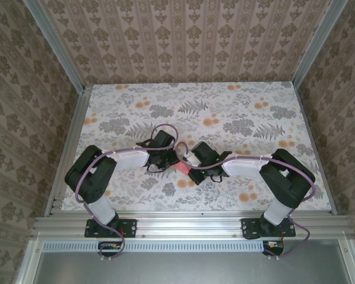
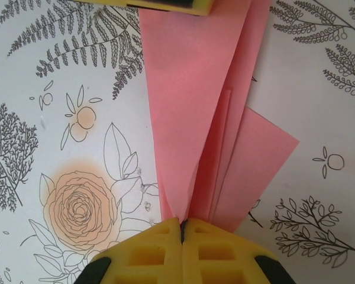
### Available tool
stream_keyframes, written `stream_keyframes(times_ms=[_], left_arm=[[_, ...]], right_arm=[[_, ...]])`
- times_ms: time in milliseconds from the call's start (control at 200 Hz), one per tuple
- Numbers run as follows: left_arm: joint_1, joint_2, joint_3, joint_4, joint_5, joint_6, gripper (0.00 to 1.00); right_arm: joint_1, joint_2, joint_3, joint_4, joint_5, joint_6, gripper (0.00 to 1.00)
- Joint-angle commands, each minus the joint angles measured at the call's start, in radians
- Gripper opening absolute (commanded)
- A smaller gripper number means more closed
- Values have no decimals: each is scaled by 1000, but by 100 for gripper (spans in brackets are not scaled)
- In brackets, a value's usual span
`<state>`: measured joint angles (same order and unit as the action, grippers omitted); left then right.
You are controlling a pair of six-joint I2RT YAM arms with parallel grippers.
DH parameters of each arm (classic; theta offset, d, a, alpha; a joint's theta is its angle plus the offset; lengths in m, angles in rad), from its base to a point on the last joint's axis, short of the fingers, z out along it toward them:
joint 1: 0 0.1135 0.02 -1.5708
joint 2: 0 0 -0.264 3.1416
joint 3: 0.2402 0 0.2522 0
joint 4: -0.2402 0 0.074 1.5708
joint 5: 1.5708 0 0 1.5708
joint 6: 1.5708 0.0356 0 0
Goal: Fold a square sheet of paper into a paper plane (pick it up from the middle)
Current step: Fold the wing for the fifth time at the center of the table.
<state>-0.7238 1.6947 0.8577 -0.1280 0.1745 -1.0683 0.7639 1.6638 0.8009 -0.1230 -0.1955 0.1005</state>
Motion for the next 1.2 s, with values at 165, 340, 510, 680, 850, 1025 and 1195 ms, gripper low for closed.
stream_keyframes(times_ms=[165,340,510,680,850,1025,1195], left_arm=[[-2,35,6,-75,8,28,28],[-1,33,7,-84,8,36,28],[-2,33,10,-84,9,37,28],[-3,35,13,-84,11,38,28],[-3,36,14,-85,14,41,28],[-5,39,13,-84,16,42,28],[-6,41,15,-84,17,42,27]], right_arm=[[-9,-36,-40,2,-82,64,13],[-27,-94,-13,-42,-85,82,21],[-26,-85,26,-98,-94,73,24],[-25,-62,31,-109,-107,76,25],[-23,-49,36,-107,-110,82,27],[-17,-26,52,-106,-98,78,27],[-17,-17,48,-99,-87,72,9]])
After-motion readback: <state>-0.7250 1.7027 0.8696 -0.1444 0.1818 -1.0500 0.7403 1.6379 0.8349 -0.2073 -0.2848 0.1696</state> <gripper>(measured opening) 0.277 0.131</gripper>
